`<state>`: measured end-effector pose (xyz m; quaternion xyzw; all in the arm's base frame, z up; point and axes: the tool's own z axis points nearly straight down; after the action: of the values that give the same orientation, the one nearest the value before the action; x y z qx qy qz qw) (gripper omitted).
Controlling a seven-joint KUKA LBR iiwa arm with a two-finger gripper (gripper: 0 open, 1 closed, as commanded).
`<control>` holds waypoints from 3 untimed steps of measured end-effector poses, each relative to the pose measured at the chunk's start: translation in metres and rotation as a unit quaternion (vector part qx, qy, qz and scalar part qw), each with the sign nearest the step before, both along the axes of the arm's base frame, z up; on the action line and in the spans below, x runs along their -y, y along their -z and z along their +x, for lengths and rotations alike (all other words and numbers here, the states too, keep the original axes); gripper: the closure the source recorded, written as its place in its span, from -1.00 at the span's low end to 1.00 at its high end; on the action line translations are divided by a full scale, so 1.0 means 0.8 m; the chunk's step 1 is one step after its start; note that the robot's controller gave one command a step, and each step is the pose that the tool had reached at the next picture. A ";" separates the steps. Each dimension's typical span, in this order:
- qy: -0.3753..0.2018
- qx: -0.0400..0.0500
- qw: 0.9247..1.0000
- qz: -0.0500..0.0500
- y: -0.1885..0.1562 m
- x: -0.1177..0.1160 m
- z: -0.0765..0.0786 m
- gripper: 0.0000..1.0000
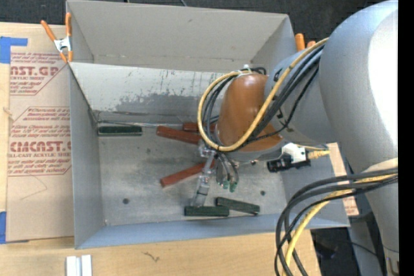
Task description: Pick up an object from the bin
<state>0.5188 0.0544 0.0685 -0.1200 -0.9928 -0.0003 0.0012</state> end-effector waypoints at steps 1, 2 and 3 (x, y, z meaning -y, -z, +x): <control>0.000 0.001 1.000 0.000 0.000 -0.001 0.000 -1.00; 0.000 0.002 1.000 0.000 -0.001 -0.001 0.000 1.00; -0.001 0.001 1.000 0.000 -0.009 -0.002 0.000 1.00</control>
Offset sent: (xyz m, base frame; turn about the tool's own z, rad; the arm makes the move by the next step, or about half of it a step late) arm 0.0000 0.0000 0.0000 0.0000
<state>0.5190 0.0557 0.0759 -0.1194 -0.9928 -0.0006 -0.0001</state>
